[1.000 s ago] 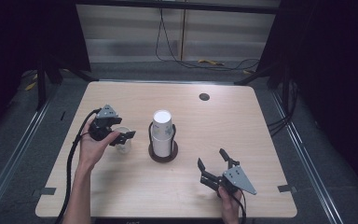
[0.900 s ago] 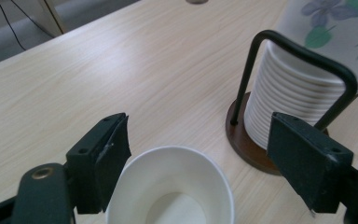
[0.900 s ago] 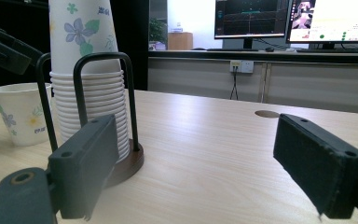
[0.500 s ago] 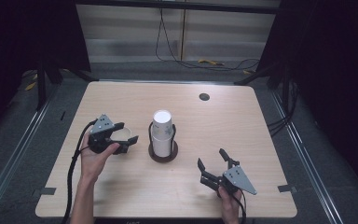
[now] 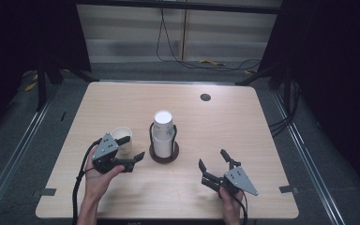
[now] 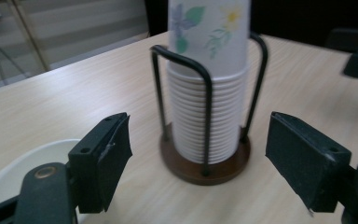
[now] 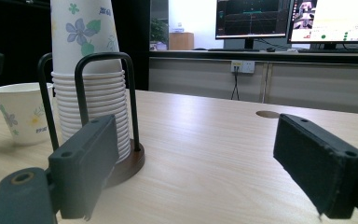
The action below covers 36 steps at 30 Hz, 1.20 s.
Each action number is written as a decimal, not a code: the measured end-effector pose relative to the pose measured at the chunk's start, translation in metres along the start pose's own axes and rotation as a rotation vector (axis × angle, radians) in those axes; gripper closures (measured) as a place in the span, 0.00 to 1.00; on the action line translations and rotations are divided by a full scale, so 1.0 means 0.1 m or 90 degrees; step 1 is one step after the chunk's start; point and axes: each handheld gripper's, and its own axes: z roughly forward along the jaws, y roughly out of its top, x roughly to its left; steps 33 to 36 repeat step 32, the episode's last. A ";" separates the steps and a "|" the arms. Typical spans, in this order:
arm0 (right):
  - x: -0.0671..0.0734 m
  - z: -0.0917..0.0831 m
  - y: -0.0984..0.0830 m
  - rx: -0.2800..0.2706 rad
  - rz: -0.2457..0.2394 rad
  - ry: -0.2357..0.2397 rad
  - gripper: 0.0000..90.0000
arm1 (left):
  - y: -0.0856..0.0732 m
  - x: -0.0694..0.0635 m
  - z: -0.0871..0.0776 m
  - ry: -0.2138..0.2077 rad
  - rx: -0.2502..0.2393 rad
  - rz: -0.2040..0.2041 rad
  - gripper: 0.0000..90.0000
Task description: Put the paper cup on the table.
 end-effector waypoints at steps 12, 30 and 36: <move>0.00 0.00 0.00 -0.001 -0.001 0.001 0.15 | -0.37 -0.20 -0.05 -0.014 -0.053 -0.029 0.17; 0.00 0.00 0.00 -0.001 -0.001 -0.001 0.15 | -0.66 -0.31 -0.17 0.068 -0.120 -0.032 0.17; 0.00 0.00 0.00 0.006 0.003 -0.002 0.15 | -0.67 -0.32 -0.19 0.087 -0.130 -0.029 0.17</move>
